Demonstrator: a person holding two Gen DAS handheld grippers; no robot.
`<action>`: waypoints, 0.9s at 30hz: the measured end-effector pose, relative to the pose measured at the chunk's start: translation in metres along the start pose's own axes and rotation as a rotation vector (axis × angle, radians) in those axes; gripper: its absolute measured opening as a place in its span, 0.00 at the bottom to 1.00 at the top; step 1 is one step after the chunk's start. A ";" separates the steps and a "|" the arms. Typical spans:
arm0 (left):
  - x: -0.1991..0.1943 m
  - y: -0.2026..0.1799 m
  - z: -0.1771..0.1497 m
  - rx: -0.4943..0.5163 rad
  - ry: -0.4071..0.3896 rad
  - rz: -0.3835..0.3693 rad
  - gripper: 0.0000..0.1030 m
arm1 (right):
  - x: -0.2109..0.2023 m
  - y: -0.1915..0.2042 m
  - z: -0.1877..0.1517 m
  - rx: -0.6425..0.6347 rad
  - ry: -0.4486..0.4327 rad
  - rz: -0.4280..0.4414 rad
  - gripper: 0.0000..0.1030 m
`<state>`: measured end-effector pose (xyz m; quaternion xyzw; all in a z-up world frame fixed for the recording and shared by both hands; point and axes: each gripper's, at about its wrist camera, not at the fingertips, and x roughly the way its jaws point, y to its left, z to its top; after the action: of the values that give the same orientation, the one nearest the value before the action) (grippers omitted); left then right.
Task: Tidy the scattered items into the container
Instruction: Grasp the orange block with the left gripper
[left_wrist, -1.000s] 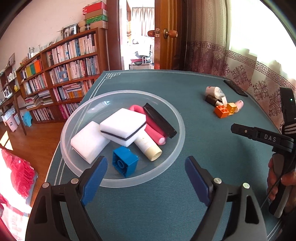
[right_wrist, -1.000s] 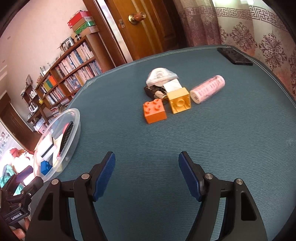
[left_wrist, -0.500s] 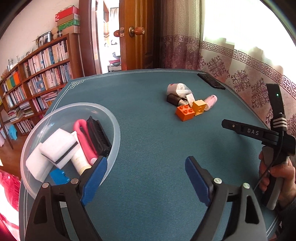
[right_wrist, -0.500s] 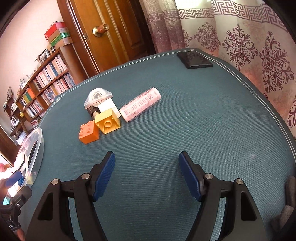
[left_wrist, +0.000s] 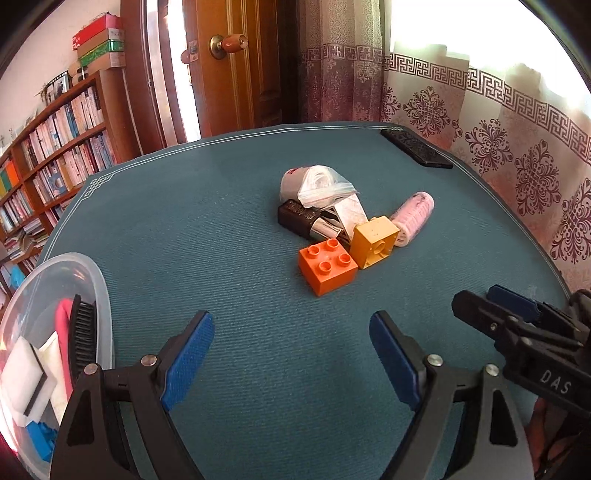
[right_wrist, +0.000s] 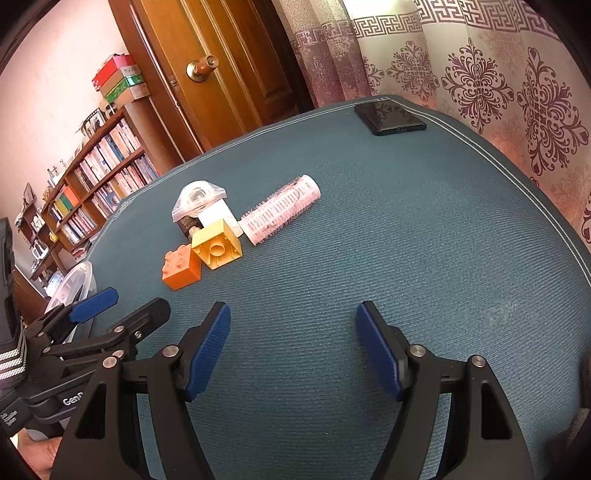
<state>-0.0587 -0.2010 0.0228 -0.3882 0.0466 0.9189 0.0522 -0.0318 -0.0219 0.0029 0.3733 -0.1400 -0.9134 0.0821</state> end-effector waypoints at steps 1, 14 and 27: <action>0.004 -0.002 0.002 0.004 0.005 0.004 0.86 | 0.000 0.000 0.000 -0.002 0.000 -0.002 0.72; 0.041 -0.006 0.021 -0.049 0.045 0.003 0.87 | 0.001 0.001 0.000 -0.005 0.004 0.004 0.75; 0.050 -0.002 0.024 -0.051 0.047 -0.046 0.85 | 0.002 0.004 -0.001 -0.011 0.004 -0.007 0.76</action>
<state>-0.1097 -0.1930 0.0033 -0.4117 0.0155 0.9091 0.0622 -0.0323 -0.0263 0.0027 0.3753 -0.1337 -0.9136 0.0811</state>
